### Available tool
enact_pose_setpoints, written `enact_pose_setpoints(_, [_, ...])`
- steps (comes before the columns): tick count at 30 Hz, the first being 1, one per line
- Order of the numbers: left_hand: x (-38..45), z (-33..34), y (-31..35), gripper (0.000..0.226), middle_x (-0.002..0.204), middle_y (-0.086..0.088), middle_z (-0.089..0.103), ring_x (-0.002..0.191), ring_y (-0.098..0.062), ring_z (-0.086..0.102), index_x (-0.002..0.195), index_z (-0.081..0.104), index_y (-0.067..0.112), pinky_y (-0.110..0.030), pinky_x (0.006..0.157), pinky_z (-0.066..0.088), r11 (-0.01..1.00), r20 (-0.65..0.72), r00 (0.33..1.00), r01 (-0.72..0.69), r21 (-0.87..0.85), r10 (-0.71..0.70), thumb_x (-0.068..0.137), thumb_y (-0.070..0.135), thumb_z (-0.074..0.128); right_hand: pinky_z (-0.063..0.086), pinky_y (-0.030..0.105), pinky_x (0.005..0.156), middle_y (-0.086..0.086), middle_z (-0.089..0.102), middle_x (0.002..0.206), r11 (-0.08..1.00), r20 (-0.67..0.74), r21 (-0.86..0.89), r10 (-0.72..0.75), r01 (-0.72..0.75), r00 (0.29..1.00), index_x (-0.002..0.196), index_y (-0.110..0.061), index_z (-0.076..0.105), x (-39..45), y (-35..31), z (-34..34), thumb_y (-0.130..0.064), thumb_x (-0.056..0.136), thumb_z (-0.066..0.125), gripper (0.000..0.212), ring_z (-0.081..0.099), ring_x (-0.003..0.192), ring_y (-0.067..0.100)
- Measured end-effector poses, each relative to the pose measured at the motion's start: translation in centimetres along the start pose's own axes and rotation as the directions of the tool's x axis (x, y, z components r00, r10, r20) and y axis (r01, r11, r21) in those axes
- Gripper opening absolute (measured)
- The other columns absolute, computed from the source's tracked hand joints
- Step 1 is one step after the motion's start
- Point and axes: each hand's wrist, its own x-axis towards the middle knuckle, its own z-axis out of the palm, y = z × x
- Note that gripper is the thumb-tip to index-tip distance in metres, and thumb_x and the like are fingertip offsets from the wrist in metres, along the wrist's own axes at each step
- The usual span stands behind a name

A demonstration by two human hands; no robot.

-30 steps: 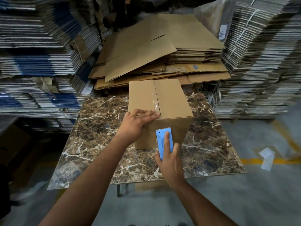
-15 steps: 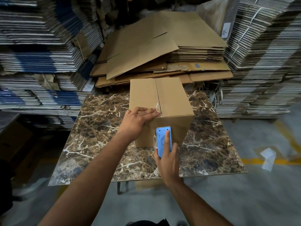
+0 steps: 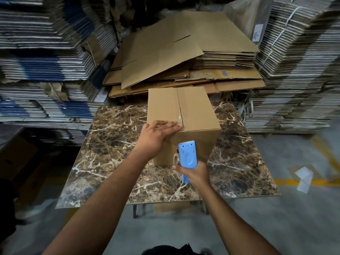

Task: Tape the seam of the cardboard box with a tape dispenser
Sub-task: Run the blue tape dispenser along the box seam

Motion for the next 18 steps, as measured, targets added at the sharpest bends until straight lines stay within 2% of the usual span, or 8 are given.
enact_pose_setpoints(3, [0.0, 0.1, -0.1, 0.063, 0.157, 0.022, 0.041, 0.139, -0.017, 0.040, 0.149, 0.036, 0.052, -0.040, 0.091, 0.028, 1.000, -0.005, 1.000, -0.002, 0.004, 0.002, 0.099, 0.015, 0.043, 0.055, 0.025, 0.059, -0.016, 0.074, 0.068, 0.999, -0.016, 0.001, -0.048, 0.048, 0.999, 0.078, -0.022, 0.071, 0.1, 0.1, 0.0, -0.012, 0.066, 0.094, 0.028, 0.069, 0.063, 0.000])
enact_pose_setpoints(5, [0.0, 0.2, -0.2, 0.063, 0.156, 0.021, 0.043, 0.138, -0.017, 0.041, 0.148, 0.038, 0.051, -0.037, 0.088, 0.024, 1.000, -0.019, 1.000, -0.007, 0.000, 0.007, 0.098, 0.014, 0.043, 0.055, 0.028, 0.060, -0.019, 0.074, 0.066, 0.998, -0.047, -0.011, -0.064, 0.063, 0.997, 0.077, -0.022, 0.072, 0.0, 0.2, 0.4, -0.011, 0.068, 0.091, 0.023, 0.068, 0.061, -0.004])
enact_pose_setpoints(7, [0.0, 0.3, -0.3, 0.063, 0.155, 0.021, 0.044, 0.137, -0.017, 0.042, 0.148, 0.039, 0.051, -0.035, 0.085, 0.021, 1.000, -0.028, 1.000, -0.004, 0.000, 0.004, 0.098, 0.012, 0.043, 0.059, 0.038, 0.062, -0.013, 0.077, 0.071, 0.998, -0.091, -0.010, -0.070, 0.070, 0.993, 0.079, -0.018, 0.075, -0.2, 0.3, 0.7, -0.018, 0.065, 0.089, 0.020, 0.072, 0.066, 0.005])
enact_pose_setpoints(9, [0.0, 0.5, -0.3, 0.064, 0.155, 0.021, 0.045, 0.137, -0.018, 0.043, 0.148, 0.039, 0.051, -0.036, 0.085, 0.024, 1.000, -0.034, 0.999, -0.006, 0.000, 0.006, 0.098, 0.012, 0.043, 0.061, 0.043, 0.064, -0.007, 0.078, 0.075, 0.996, -0.128, -0.015, -0.088, 0.087, 0.988, 0.081, -0.017, 0.076, -0.5, 0.5, 0.9, -0.026, 0.062, 0.087, 0.024, 0.075, 0.071, 0.014])
enact_pose_setpoints(14, [-0.1, 0.7, -0.1, 0.065, 0.156, 0.022, 0.043, 0.137, -0.018, 0.043, 0.148, 0.037, 0.052, -0.040, 0.088, 0.029, 1.000, -0.019, 1.000, 0.013, 0.017, -0.012, 0.096, 0.013, 0.042, 0.063, 0.046, 0.064, -0.008, 0.076, 0.074, 0.992, -0.187, -0.070, -0.121, 0.109, 0.975, 0.069, -0.025, 0.068, -0.7, 0.5, 1.4, -0.044, 0.051, 0.080, 0.029, 0.074, 0.070, 0.012])
enact_pose_setpoints(18, [-0.4, 0.5, 0.2, 0.060, 0.157, 0.020, 0.043, 0.138, -0.019, 0.042, 0.149, 0.036, 0.051, -0.040, 0.089, 0.029, 1.000, -0.021, 1.000, 0.015, 0.018, -0.015, 0.097, 0.023, 0.028, 0.063, 0.047, 0.062, -0.013, 0.073, 0.068, 0.989, -0.203, -0.106, -0.121, 0.101, 0.972, 0.062, -0.028, 0.063, -0.6, 0.8, 1.5, -0.032, 0.052, 0.086, 0.025, 0.074, 0.068, 0.013])
